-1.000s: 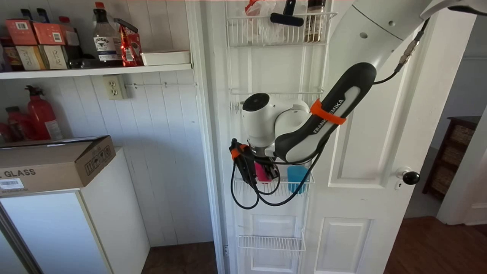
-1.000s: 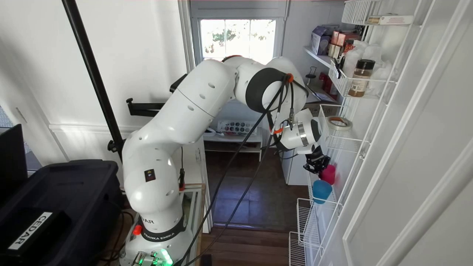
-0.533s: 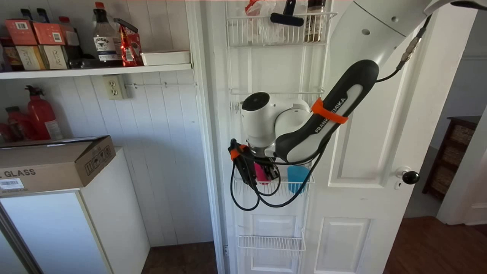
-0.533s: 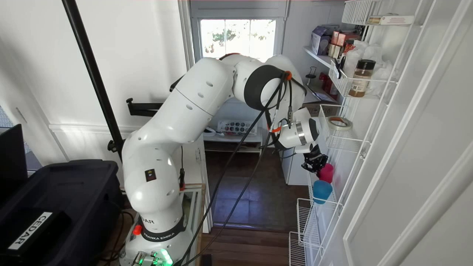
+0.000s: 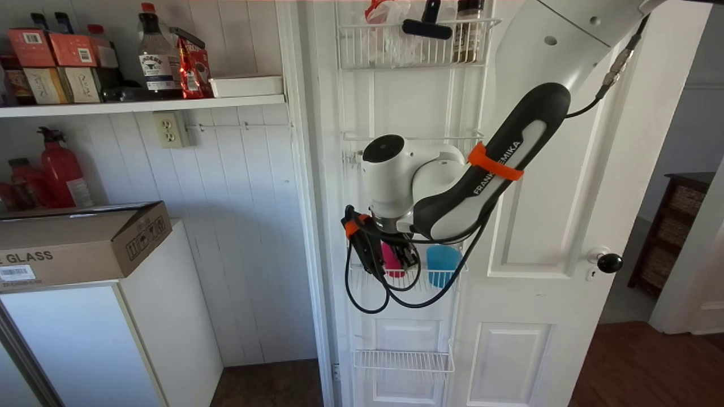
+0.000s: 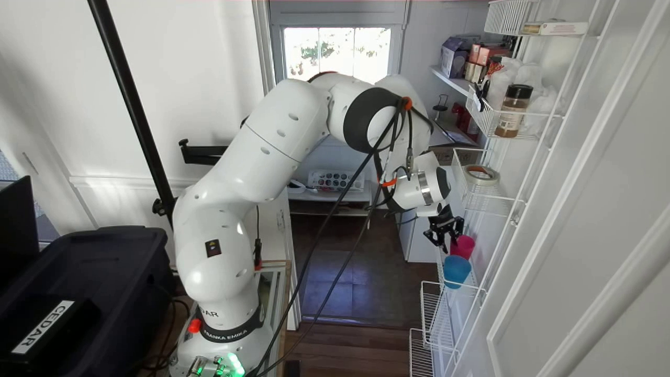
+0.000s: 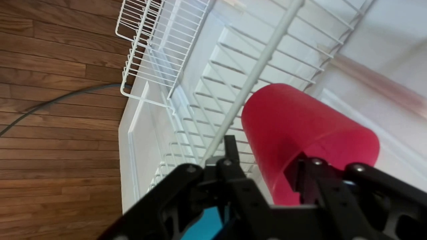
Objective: Place the pink cup upright
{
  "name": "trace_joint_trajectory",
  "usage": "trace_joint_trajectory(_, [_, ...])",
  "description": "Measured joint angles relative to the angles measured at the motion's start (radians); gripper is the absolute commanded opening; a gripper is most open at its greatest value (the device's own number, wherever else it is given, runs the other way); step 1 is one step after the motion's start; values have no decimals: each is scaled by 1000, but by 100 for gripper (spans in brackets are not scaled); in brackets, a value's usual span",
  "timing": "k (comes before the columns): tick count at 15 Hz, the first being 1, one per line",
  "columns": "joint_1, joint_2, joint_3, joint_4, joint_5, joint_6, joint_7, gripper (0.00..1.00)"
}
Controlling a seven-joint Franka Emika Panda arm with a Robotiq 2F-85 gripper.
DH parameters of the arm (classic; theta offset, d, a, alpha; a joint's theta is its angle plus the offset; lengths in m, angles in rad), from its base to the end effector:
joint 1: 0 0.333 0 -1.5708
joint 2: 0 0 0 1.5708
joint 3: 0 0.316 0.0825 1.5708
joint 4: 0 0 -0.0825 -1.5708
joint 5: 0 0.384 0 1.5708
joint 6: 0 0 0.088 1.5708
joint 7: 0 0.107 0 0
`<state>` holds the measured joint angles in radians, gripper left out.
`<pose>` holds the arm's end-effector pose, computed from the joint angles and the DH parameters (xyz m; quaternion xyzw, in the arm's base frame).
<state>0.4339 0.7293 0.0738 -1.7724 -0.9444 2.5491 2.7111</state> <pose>0.5702 0.3257 0.1505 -0.7297 0.6391 -0.2402 0.0379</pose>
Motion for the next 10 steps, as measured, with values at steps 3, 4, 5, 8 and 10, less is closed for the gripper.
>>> trace_joint_trajectory(3, [4,-10,-3,-5,-7,0,-1,91])
trace_joint_trajectory(4, [6,-14,-5,-5,-13,0,-10,97])
trace_joint_trajectory(5, [8,-18,-5,-5,-19,0,-24,99])
trace_joint_trajectory(8, [16,-36,2,-10,-20,-25,-112,100])
trace_joint_trajectory(10, [22,-45,16,-25,-20,-60,-189,100])
